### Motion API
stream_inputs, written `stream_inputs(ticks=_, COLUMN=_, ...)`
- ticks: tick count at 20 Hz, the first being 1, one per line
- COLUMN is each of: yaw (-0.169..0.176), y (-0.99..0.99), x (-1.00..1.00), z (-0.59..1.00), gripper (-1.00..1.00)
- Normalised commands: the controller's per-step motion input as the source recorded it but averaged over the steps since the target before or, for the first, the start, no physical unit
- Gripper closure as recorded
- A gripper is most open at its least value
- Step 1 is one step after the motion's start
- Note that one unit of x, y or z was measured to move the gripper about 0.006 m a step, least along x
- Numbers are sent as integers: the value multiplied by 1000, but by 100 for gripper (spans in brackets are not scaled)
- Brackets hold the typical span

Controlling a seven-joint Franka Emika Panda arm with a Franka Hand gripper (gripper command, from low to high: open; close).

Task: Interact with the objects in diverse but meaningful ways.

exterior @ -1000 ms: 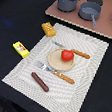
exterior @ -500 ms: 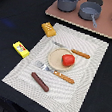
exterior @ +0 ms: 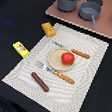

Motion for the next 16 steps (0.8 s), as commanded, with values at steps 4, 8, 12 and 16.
stream_inputs(ticks=4, yaw=13, y=122, x=27, z=0, gripper=-100)
stream_inputs(ticks=8, yaw=-48, y=-19, x=291, z=-196, gripper=-100)
stream_inputs(ticks=12, yaw=-158, y=-212, x=76, z=-431, gripper=-100)
stream_inputs(ticks=16, yaw=-103, y=-152, x=43, z=-323, gripper=-100)
